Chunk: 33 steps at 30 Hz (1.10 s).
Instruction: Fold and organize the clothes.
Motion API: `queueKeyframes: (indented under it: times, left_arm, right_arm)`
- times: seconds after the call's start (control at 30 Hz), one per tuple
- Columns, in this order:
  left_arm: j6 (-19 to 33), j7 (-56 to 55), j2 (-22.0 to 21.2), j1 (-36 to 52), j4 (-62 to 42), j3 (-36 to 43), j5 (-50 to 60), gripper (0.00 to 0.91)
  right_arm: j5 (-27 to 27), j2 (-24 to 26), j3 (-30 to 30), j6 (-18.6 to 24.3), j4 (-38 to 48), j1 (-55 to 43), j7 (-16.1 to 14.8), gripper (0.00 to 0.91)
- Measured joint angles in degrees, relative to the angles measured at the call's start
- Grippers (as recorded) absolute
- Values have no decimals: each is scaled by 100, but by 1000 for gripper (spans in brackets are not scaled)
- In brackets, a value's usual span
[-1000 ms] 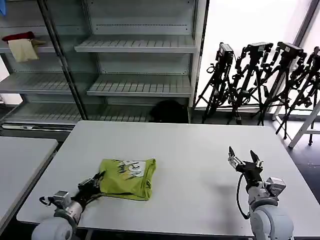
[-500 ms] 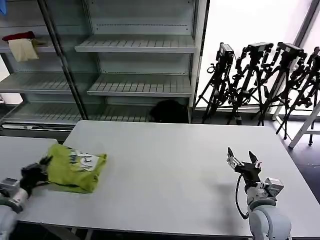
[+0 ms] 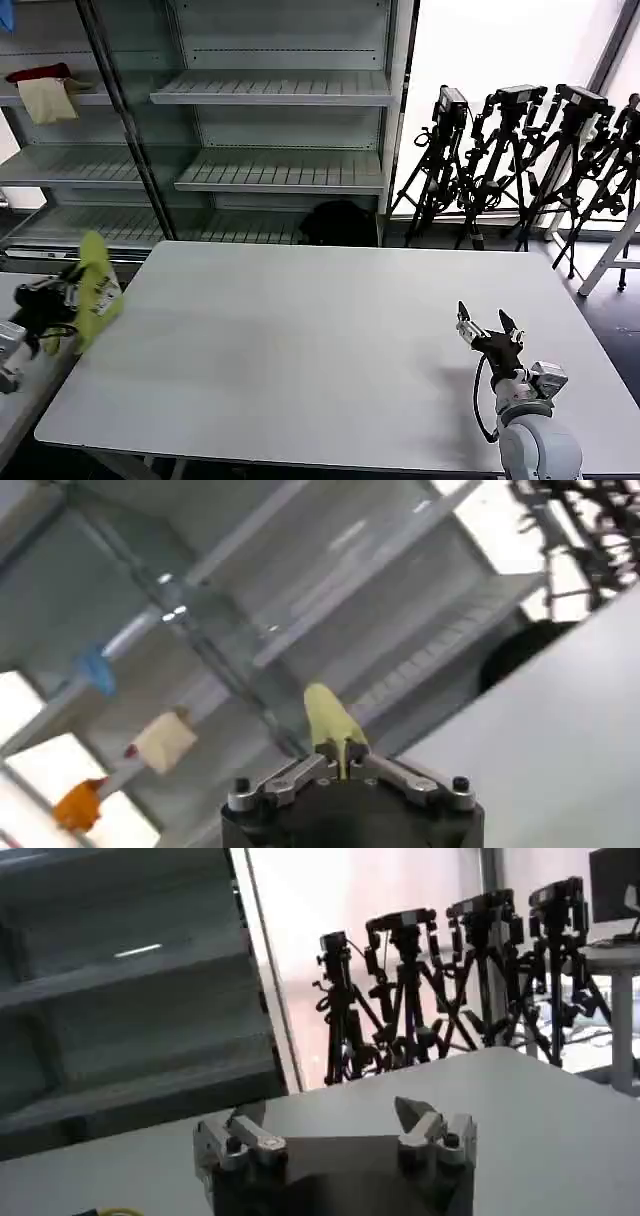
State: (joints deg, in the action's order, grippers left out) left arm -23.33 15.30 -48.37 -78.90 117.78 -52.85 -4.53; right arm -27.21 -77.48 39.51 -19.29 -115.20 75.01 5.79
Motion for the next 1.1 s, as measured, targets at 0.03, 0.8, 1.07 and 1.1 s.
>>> queueKeyframes:
  times: [0.03,0.8,1.07,1.1]
  left_arm:
    - [0,16,-121,22,19,234,172,0]
    - [-672,-942,-1664,1416,-17,3550,-11,20]
    - [-824,-1172,-2120,1606,-347,4228,-103,907]
    - [-832,-1193,-2170,1635,-389,4305,-102,907]
  right_arm:
    - [-15,9,13,14,8,17,-4,907]
    - [-89,-48,171,-23,-249,259,30,907]
    - [102,-118,-1,-71,-359,289,-10,907]
    - [136,-133,-31,-87,-378,288,-21,907]
